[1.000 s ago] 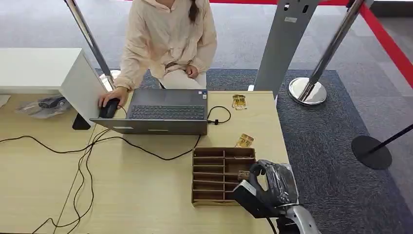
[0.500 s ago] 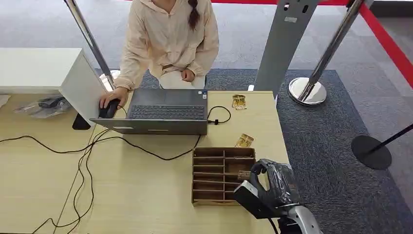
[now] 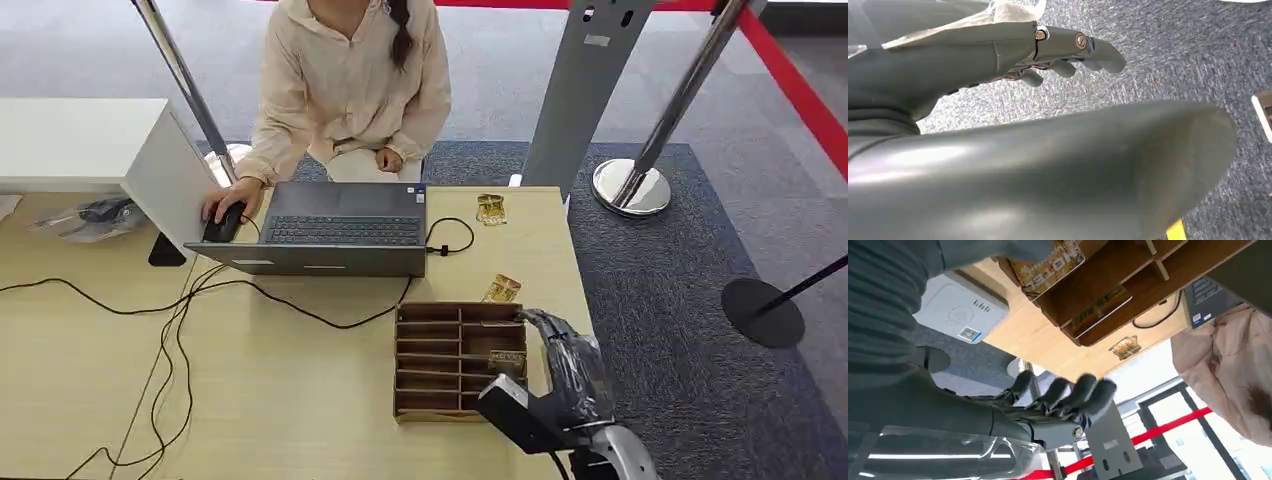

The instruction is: Pass the card to the sensor for recognition and then transmit it.

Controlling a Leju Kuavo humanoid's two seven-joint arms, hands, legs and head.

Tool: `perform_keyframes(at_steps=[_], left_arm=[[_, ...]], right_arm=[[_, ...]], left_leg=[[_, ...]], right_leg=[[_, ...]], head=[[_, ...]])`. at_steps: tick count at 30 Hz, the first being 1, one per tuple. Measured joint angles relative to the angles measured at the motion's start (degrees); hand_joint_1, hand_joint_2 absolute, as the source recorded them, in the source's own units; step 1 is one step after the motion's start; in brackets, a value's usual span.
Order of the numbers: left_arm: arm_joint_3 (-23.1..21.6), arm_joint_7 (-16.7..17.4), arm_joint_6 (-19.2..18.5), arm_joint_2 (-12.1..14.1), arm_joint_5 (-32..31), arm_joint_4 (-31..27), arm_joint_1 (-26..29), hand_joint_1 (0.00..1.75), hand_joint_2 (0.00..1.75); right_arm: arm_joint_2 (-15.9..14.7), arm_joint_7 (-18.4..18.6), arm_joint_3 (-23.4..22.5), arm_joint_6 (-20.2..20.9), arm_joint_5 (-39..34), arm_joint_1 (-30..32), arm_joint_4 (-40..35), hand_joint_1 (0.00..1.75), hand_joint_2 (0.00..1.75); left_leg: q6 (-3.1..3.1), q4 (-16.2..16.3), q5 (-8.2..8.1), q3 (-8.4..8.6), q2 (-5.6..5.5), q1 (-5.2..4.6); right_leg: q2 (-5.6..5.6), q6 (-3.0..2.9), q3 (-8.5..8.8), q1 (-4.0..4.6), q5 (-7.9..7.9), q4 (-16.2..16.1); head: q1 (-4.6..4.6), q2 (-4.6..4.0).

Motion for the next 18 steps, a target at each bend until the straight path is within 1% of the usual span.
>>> perform_keyframes(at_steps=[6,11,18], left_arm=[[0.0,-0.1,0.2,0.0,0.3,0.0,0.0,0.00,0.00],[0.0,-0.4,0.3,0.0,0.4,0.0,0.0,0.00,0.00],[0.1,-0.5,0.5,0.0,0.4,0.0,0.0,0.00,0.00]], right_arm=[[0.0,0.6,0.5,-0.1,0.3,0.4,-0.1,0.02,1.75],[0.0,0.9,0.9,-0.1,0.3,0.5,-0.1,0.10,1.75],[-0.1,1.1,1.8,-0.2,0.3,0.8,-0.1,0.17,1.75]], left_leg=[[0.00,0.0,0.00,0.00,0.00,0.00],[0.00,0.0,0.00,0.00,0.00,0.00],[0.00,0.0,0.00,0.00,0.00,0.00]], right_leg=[[0.00,0.00,0.00,0.00,0.00,0.0],[0.00,0.00,0.00,0.00,0.00,0.0],[0.00,0.00,0.00,0.00,0.00,0.0]], head=[[0.00,0.00],[0.00,0.00],[0.00,0.00]])
